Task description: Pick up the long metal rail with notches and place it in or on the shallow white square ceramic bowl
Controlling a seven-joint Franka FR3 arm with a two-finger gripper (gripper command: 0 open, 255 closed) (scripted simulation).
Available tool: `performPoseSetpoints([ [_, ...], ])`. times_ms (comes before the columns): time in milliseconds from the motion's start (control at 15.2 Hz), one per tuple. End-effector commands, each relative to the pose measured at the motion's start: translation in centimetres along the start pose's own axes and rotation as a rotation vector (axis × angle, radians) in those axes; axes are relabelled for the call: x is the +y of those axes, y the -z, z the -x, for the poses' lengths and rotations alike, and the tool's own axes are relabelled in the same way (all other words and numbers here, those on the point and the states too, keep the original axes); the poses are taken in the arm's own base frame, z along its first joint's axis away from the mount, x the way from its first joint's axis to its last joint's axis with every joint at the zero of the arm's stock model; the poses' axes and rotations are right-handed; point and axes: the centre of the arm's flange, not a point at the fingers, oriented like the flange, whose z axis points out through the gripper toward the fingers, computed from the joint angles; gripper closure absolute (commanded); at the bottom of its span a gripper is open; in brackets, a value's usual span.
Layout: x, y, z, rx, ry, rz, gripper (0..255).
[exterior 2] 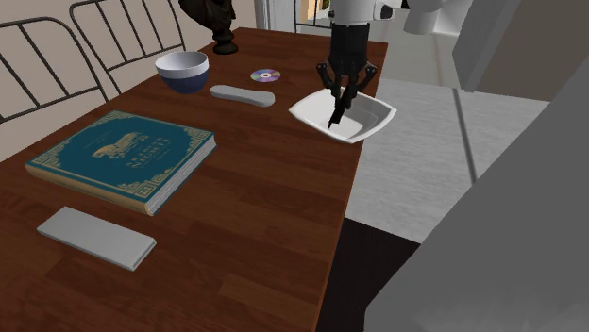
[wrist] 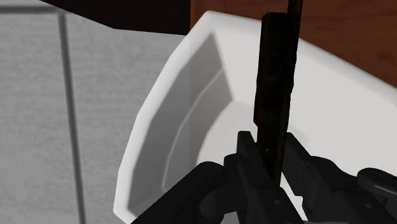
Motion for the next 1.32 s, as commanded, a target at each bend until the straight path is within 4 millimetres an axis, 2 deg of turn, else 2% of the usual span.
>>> performPoseSetpoints([
  [0, 0.0, -1.0, -0.2, 0.001, 0.000, 0.000, 255],
  [264, -0.1, -2.9, -0.5, 0.001, 0.000, 0.000, 255],
  [792, -0.1, -2.9, -0.5, 0.001, 0.000, 0.000, 255],
  [858, -0.1, -2.9, -0.5, 0.001, 0.000, 0.000, 0],
  [1188, -0.1, -2.9, -0.5, 0.001, 0.000, 0.000, 0],
  [1254, -0.1, -1.6, -0.5, 0.001, 0.000, 0.000, 0],
])
